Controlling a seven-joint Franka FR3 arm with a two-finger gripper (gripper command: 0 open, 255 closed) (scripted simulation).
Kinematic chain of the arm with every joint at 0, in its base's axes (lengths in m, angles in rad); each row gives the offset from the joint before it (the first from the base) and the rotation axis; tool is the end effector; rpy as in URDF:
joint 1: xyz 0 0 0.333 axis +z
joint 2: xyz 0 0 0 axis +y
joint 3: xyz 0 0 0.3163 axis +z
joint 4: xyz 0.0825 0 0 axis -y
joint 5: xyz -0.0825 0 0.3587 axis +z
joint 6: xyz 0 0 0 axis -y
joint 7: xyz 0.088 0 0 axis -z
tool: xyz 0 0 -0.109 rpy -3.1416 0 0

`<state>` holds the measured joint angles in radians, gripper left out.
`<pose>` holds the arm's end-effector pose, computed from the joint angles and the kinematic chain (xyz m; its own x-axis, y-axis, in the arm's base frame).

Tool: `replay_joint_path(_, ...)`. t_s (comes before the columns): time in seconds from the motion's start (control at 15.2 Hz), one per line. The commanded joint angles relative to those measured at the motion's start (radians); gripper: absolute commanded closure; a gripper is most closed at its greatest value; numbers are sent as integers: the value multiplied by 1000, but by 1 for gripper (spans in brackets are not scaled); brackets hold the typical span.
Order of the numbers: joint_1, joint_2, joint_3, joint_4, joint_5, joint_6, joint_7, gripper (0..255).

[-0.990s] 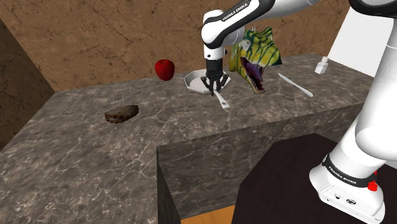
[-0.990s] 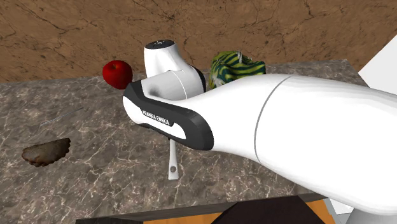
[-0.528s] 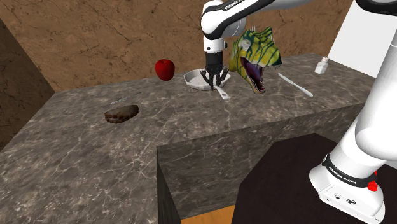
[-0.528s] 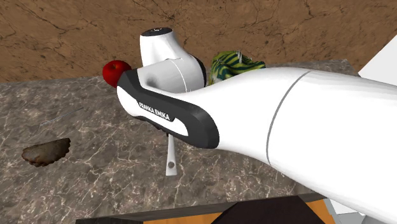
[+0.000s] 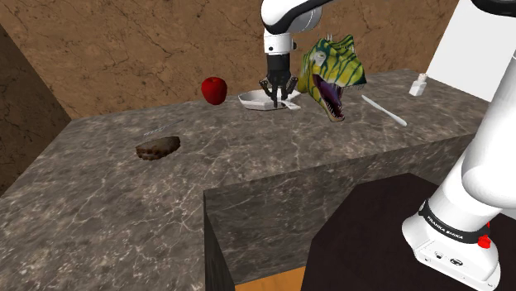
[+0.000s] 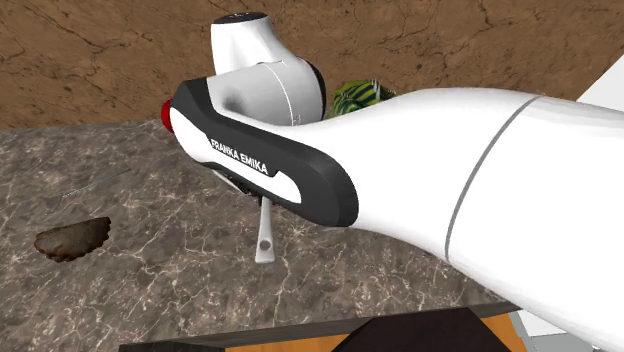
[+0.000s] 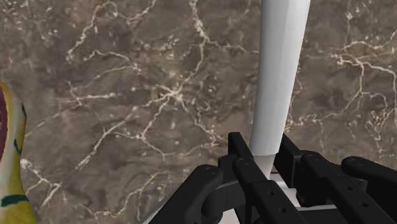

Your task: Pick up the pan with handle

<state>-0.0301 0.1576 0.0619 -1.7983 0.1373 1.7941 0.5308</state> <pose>0.5635 0.0282 0.4534 0.8404 -0.4998 -0.2097 -0.5173 -0.8551 -0.0352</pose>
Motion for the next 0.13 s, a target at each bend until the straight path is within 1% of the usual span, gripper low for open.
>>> replay_joint_path(0.0, 0, -8, 0, 8, 0, -15, 3, 255)
replay_joint_path(0.07, 0, -8, 0, 8, 0, -15, 3, 255)
